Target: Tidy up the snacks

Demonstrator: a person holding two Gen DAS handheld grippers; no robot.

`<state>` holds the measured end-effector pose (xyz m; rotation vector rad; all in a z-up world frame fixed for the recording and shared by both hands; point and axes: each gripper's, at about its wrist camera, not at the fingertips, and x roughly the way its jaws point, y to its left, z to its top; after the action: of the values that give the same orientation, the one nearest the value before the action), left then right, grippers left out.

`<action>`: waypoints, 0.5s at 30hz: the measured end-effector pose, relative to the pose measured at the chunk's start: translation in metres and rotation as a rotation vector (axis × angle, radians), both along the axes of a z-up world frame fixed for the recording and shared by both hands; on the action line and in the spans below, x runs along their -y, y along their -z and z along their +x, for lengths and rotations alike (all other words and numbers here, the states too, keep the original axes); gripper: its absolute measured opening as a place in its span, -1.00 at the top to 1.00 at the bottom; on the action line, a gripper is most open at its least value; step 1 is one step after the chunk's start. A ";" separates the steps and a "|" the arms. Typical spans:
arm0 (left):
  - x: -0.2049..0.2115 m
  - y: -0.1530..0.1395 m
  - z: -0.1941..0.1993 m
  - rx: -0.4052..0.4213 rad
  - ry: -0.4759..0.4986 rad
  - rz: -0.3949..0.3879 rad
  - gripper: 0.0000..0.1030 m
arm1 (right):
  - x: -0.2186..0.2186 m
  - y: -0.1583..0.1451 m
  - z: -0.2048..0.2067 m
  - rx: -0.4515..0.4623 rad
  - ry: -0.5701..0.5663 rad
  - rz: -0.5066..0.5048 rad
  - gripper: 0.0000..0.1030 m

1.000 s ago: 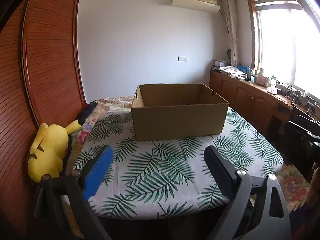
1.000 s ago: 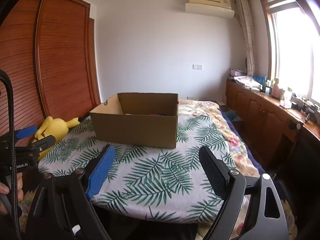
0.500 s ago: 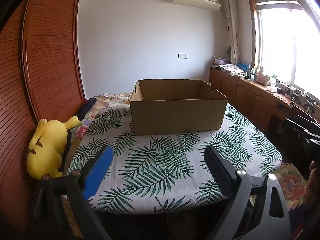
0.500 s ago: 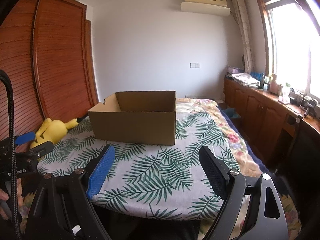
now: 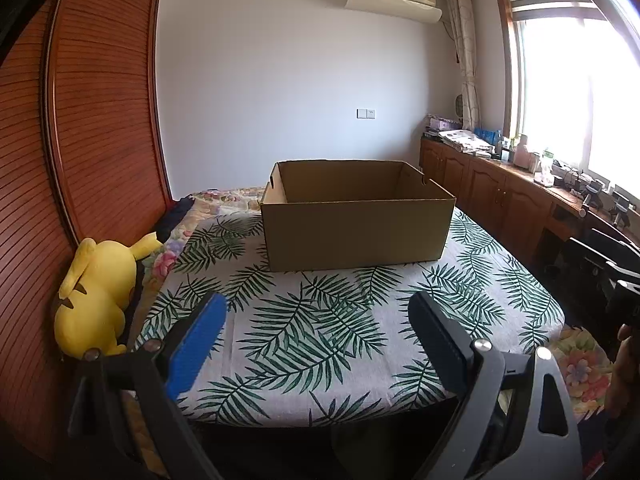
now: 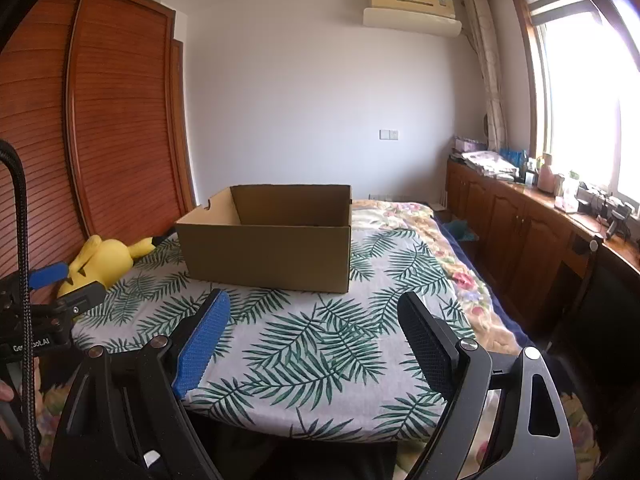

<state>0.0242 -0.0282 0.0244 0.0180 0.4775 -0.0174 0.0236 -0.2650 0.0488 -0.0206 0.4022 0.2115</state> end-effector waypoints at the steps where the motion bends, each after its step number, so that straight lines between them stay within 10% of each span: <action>1: 0.000 0.000 0.000 0.001 0.000 0.000 -0.81 | 0.000 0.000 0.000 0.001 0.000 -0.001 -0.70; 15: 0.002 0.000 -0.002 0.005 0.000 0.000 -0.81 | 0.001 0.001 -0.001 0.005 0.005 -0.004 -0.70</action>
<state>0.0221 -0.0301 0.0249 0.0183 0.4720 -0.0176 0.0229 -0.2664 0.0482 -0.0243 0.3980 0.2059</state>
